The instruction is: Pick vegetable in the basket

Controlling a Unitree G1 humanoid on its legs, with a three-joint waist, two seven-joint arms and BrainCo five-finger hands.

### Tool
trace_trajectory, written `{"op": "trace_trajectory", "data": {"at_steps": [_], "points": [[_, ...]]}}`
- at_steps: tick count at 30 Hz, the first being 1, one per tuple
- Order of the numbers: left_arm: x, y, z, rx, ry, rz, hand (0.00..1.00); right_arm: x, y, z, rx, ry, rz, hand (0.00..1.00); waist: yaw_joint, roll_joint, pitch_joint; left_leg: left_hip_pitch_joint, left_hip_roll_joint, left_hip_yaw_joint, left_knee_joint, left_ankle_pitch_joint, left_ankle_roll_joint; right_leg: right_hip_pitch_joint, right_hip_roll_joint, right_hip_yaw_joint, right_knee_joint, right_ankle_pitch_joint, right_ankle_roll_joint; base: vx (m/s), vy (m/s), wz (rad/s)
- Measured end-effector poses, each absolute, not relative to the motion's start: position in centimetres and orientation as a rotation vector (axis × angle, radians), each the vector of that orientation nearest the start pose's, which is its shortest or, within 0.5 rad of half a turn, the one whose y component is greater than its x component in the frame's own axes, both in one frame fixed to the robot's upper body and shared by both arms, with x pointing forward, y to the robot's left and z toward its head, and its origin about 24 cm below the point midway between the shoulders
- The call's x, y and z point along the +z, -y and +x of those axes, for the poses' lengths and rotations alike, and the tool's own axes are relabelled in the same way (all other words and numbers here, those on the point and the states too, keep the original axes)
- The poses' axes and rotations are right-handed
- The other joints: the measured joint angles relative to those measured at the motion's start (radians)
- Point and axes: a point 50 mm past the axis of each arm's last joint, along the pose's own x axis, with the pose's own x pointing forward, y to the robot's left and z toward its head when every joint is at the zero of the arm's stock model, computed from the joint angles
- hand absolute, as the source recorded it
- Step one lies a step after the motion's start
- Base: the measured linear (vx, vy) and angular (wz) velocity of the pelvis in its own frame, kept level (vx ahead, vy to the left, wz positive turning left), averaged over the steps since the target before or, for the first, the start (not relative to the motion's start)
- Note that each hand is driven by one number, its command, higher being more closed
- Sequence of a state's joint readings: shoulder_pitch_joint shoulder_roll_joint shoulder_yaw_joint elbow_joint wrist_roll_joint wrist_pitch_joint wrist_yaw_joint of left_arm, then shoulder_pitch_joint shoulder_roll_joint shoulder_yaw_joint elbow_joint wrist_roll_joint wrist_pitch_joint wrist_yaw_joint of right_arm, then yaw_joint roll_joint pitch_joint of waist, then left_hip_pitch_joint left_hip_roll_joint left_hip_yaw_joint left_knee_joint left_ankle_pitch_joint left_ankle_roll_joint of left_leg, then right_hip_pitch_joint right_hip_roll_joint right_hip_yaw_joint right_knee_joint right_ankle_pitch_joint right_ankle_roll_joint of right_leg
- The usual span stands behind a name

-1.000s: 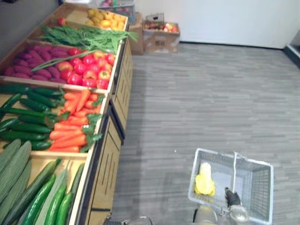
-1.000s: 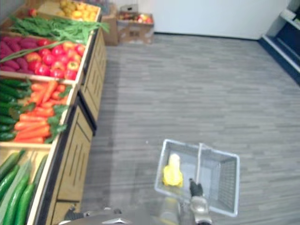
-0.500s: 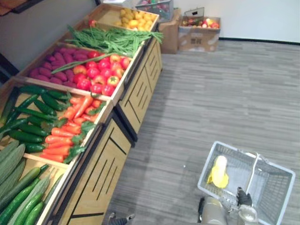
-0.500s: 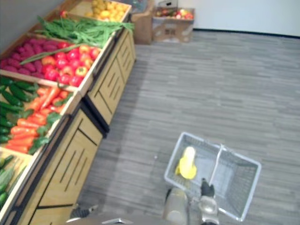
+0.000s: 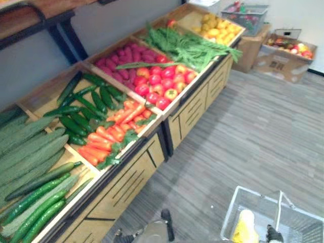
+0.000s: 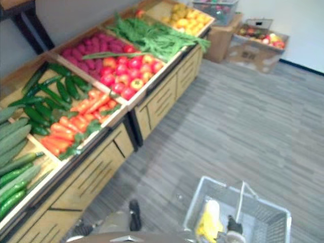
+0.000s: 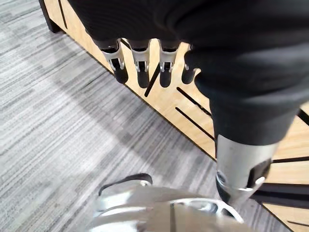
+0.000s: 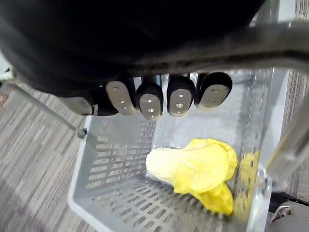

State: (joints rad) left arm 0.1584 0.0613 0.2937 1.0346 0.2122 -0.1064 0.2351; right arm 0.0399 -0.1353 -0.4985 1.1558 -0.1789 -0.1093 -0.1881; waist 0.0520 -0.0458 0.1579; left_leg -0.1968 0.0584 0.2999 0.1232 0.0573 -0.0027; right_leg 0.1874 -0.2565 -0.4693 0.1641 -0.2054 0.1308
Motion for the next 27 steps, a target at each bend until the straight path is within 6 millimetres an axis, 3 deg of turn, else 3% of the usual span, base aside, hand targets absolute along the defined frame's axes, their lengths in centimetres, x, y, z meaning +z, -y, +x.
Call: {"op": "trace_trajectory", "data": {"at_steps": [1, 2, 4, 7, 9, 10, 11, 12, 13, 14, 15, 17, 18, 20, 23, 27], "points": [[-15.7, -22.6, 7.0, 0.425, -1.072, 0.235, 0.0, -15.1, 25.7, 8.8, -0.572, -1.056, -0.109, 1.0, 0.01, -0.009, 0.008, -0.019, -0.007, 0.003, 0.021, -0.006, 0.008, 0.032, 0.012, 0.017, -0.081, 0.046, 0.003, 0.25, 0.125, 0.2], [-15.7, -22.6, 7.0, 0.419, -1.075, 0.24, 0.0, -15.1, 25.1, 9.8, -0.538, -1.036, -0.117, 1.0, 0.017, -0.006, 0.013, -0.029, 0.0, 0.035, 0.044, -0.007, 0.01, 0.051, 0.019, 0.034, -0.125, 0.101, 0.03, 0.17, 0.104, 0.06], [-15.8, -22.5, 6.6, 0.416, -1.091, 0.242, 0.0, -15.1, 24.2, 10.4, -0.492, -1.026, -0.129, 1.0, 0.04, 0.01, 0.012, -0.008, 0.018, 0.088, 0.053, -0.008, 0.011, 0.071, 0.029, 0.065, -0.148, 0.16, 0.034, 0.08, 0.083, -0.16], [-16.3, -22.1, 5.1, 0.409, -1.148, 0.235, 0.0, -15.2, 23.7, 10.5, -0.459, -1.027, -0.138, 1.0, 0.041, 0.022, 0.0, 0.049, 0.011, 0.096, -0.004, -0.039, 0.031, 0.069, 0.023, 0.1, -0.085, 0.176, 0.045, 0.06, 0.077, -0.05], [-16.5, -21.7, 4.1, 0.398, -1.192, 0.235, 0.0, -15.2, 24.0, 10.3, -0.449, -1.025, -0.15, 1.0, 0.036, 0.036, -0.009, 0.098, -0.004, 0.097, -0.08, -0.066, 0.028, -0.012, 0.002, 0.144, 0.1, 0.173, 0.05, 0.06, 0.134, 0.05], [-16.5, -21.9, 3.6, 0.394, -1.204, 0.246, 0.0, -14.9, 24.1, 11.0, -0.446, -0.993, -0.15, 1.0, 0.034, 0.026, -0.006, 0.125, -0.013, 0.097, -0.108, -0.066, 0.028, -0.104, -0.04, 0.187, 0.305, 0.181, 0.063, 0.06, 0.113, 0.02], [-16.5, -22.4, 3.3, 0.388, -1.213, 0.268, 0.0, -14.6, 24.2, 11.6, -0.451, -0.966, -0.153, 1.0, 0.033, 0.009, -0.001, 0.15, -0.033, 0.095, -0.117, -0.07, 0.035, -0.161, -0.075, 0.226, 0.439, 0.22, 0.101, 0.09, 0.107, 0.3], [-16.4, -23.0, 3.1, 0.386, -1.219, 0.29, 0.0, -14.6, 24.3, 11.6, -0.452, -0.964, -0.154, 1.0, 0.026, -0.016, 0.005, 0.182, -0.052, 0.065, -0.124, -0.078, 0.044, -0.207, -0.095, 0.276, 0.56, 0.322, 0.126, 0.13, 0.096, 0.54], [-16.4, -23.0, 3.1, 0.386, -1.219, 0.29, 0.0, -14.7, 24.3, 11.2, -0.453, -0.974, -0.153, 1.0, 0.02, -0.012, 0.005, 0.197, -0.055, 0.042, -0.123, -0.082, 0.05, -0.219, -0.094, 0.293, 0.605, 0.371, 0.134, 0.2, 0.092, 0.86], [-16.3, -23.4, 3.0, 0.393, -1.216, 0.298, 0.0, -14.9, 24.2, 10.7, -0.465, -0.984, -0.14, 1.0, 0.018, -0.024, 0.007, 0.215, -0.055, 0.006, -0.119, -0.093, 0.06, -0.254, -0.091, 0.304, 0.699, 0.331, 0.134, 0.23, 0.075, 0.84], [-16.2, -23.6, 3.0, 0.394, -1.218, 0.3, 0.0, -14.8, 24.4, 10.8, -0.479, -0.978, -0.131, 1.0, 0.018, -0.031, 0.007, 0.232, -0.052, -0.018, -0.118, -0.103, 0.061, -0.299, -0.084, 0.297, 0.757, 0.214, 0.128, 0.23, 0.069, 0.75], [-16.2, -23.8, 3.1, 0.402, -1.215, 0.295, 0.0, -14.8, 24.9, 10.4, -0.513, -0.981, -0.116, 1.0, 0.013, -0.029, 0.006, 0.242, -0.047, -0.061, -0.114, -0.114, 0.062, -0.331, -0.069, 0.272, 0.728, 0.136, 0.118, 0.2, 0.027, 0.7], [-16.2, -23.4, 3.5, 0.414, -1.204, 0.271, 0.0, -14.8, 25.2, 9.9, -0.55, -0.987, -0.1, 1.0, 0.009, -0.028, 0.006, 0.249, -0.048, -0.098, -0.112, -0.12, 0.063, -0.352, -0.061, 0.264, 0.652, 0.108, 0.097, 0.24, -0.029, 0.92], [-16.1, -23.3, 4.4, 0.464, -1.173, 0.223, 0.0, -15.0, 25.6, 8.8, -0.601, -1.012, -0.071, 1.0, 0.007, -0.024, 0.004, 0.252, -0.039, -0.151, -0.098, -0.14, 0.06, -0.36, -0.047, 0.276, 0.423, 0.1, 0.08, 0.26, -0.111, 0.92], [-16.0, -23.1, 5.0, 0.51, -1.144, 0.184, 0.0, -15.2, 25.4, 8.0, -0.641, -1.038, -0.033, 1.0, 0.013, -0.005, -0.005, 0.25, 0.002, -0.212, -0.04, -0.198, 0.023, -0.372, -0.017, 0.364, 0.144, 0.118, 0.065, 0.22, -0.179, 0.54], [-15.7, -23.1, 5.9, 0.546, -1.103, 0.156, 0.0, -15.7, 24.7, 6.3, -0.677, -1.079, -0.003, 1.0, 0.014, -0.02, -0.021, 0.239, 0.042, -0.318, 0.013, -0.254, -0.058, -0.376, -0.006, 0.419, 0.011, 0.127, 0.064, 0.28, -0.377, 0.81]]}}
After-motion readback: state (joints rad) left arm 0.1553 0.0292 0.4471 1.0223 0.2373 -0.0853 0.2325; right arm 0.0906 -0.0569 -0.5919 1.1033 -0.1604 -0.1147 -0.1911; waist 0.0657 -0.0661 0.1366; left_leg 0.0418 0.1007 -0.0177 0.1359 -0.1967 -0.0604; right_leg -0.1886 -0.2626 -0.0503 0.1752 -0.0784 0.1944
